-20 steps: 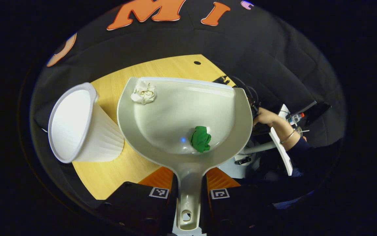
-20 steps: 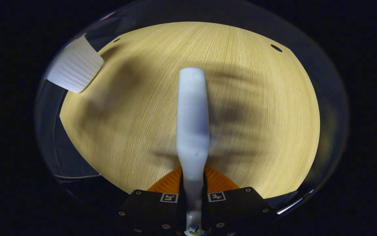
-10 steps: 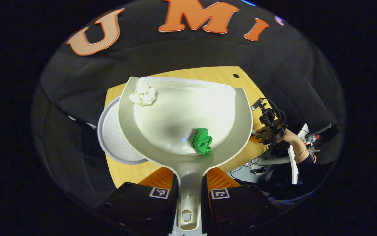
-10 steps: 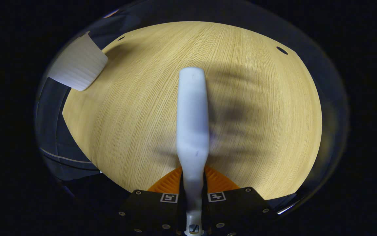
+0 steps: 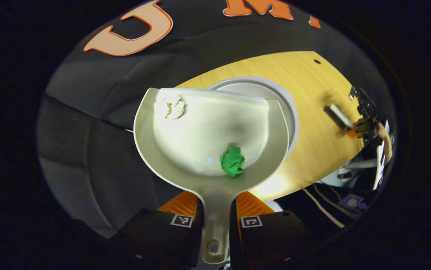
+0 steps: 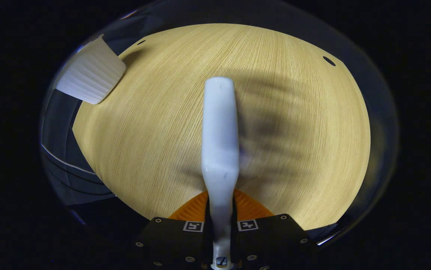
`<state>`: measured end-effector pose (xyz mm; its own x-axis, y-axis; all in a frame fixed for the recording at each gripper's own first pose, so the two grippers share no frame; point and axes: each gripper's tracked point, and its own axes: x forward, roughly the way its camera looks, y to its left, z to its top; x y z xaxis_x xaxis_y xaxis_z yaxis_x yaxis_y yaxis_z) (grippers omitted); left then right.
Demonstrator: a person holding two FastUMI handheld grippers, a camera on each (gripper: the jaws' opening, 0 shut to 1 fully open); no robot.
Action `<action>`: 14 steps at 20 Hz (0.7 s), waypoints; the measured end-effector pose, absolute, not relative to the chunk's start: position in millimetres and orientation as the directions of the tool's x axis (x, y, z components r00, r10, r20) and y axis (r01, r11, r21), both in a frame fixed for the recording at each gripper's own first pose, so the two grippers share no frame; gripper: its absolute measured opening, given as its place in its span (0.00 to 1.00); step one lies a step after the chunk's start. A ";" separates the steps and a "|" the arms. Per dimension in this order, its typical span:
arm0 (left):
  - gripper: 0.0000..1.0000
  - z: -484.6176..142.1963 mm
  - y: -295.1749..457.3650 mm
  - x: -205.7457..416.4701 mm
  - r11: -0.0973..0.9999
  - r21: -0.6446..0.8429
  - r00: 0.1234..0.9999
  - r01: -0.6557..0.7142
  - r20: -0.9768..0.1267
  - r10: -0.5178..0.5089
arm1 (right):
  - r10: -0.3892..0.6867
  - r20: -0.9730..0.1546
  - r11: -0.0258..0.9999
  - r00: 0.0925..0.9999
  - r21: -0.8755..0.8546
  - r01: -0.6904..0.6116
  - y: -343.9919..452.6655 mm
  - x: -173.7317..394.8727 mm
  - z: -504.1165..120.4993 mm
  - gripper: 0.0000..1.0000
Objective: Pick up the small broom and dustpan from the desktop, sweep the trash into the dustpan with the broom, and then empty the trash into the garbage bin.
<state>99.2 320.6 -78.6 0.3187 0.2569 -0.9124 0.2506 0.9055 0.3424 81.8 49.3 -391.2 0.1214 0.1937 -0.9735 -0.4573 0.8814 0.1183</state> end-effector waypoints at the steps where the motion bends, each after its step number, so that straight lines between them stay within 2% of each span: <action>1: 0.32 -77.7 326.5 98.9 0.881 0.376 0.308 0.286 -0.907 0.287 | 0.194 -0.973 0.881 0.125 0.117 -0.458 49.7 82.1 -390.6 0.18; 9: 0.34 -75.4 345.8 109.0 0.697 0.480 0.221 0.533 -0.874 0.432 | 0.204 -0.971 0.888 0.127 0.129 -0.442 55.5 83.3 -390.2 0.18; 11: 0.31 -76.4 348.2 108.0 0.684 0.474 0.211 0.555 -0.875 0.435 | 0.206 -0.970 0.890 0.128 0.131 -0.437 56.5 83.1 -390.1 0.18; 14: 0.31 -78.4 341.7 106.4 0.727 0.438 0.220 0.528 -0.898 0.382 | 0.214 -0.969 0.893 0.126 0.141 -0.426 57.8 83.3 -390.0 0.18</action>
<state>106.4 341.7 -78.4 0.2197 0.3817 -0.8978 0.5282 0.7272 0.4384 83.3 57.8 -390.0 0.1265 0.2138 -0.9687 -0.4263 0.8934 0.1415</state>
